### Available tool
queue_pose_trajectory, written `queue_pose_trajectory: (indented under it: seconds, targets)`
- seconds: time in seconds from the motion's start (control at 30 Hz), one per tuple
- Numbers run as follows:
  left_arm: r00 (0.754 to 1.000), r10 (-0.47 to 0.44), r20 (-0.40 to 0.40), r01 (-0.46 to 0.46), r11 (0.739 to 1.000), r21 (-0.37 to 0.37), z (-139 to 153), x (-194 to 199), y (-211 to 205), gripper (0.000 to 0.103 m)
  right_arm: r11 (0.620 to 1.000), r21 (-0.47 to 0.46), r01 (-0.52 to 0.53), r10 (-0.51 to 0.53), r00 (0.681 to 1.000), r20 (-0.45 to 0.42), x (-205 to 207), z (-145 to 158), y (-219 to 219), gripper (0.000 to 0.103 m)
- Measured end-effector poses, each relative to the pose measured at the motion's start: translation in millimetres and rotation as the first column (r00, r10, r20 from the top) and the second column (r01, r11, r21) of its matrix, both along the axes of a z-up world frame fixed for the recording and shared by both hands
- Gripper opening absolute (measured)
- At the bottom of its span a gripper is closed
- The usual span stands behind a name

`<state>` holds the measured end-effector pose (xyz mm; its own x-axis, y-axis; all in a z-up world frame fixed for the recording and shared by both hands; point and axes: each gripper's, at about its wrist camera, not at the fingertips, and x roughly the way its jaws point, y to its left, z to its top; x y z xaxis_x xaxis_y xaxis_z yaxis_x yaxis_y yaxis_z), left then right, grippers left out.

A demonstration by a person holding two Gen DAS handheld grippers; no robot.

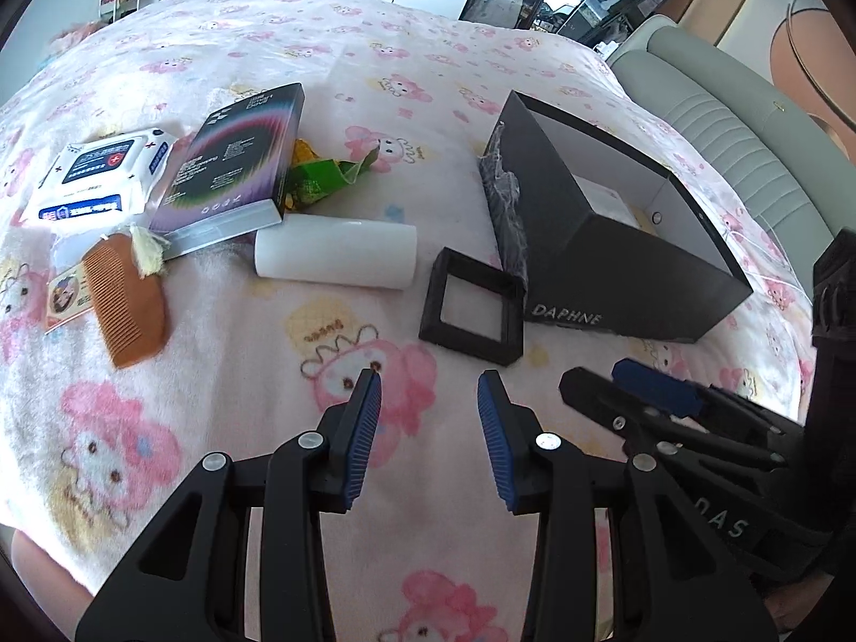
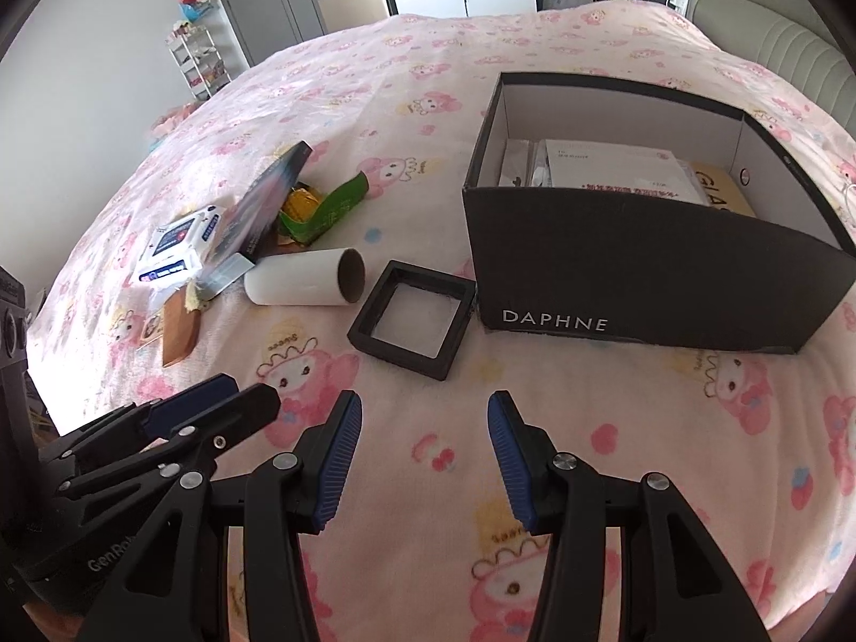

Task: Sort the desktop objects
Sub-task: 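Move the left gripper toward the black square display frame, then close the left gripper on the side of the black frame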

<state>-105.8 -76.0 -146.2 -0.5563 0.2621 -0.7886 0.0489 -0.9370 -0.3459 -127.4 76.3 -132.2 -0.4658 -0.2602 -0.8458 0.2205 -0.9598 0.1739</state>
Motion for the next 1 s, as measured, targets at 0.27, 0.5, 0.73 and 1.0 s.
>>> queue_pose_trajectory:
  seconds: [0.27, 0.5, 0.73, 1.0]
  targets:
    - [1.0, -0.011, 0.027, 0.009, 0.998, 0.068, -26.1, -49.0, -1.7, 0.037, 0.999, 0.005, 0.052, -0.052, 0.998, 0.043, -37.7, -26.9, 11.5, 0.045]
    - [0.996, -0.026, 0.089, 0.019, 0.996, 0.085, -55.2, -78.5, 5.1, 0.027, 0.998, -0.046, 0.037, -0.032, 0.995, 0.093, -60.7, -48.3, 13.5, 0.045]
    - [0.993, -0.046, 0.112, 0.031, 0.991, 0.132, -64.7, -80.9, 4.7, 0.012, 0.992, -0.122, 0.024, -0.007, 0.99, 0.141, -74.9, -65.5, 11.6, 0.035]
    - [0.989, -0.059, 0.133, 0.039, 0.988, 0.147, -61.0, -58.7, 6.2, 0.012, 0.985, -0.173, -0.013, 0.036, 0.991, 0.129, -52.6, -49.2, 15.4, 0.025]
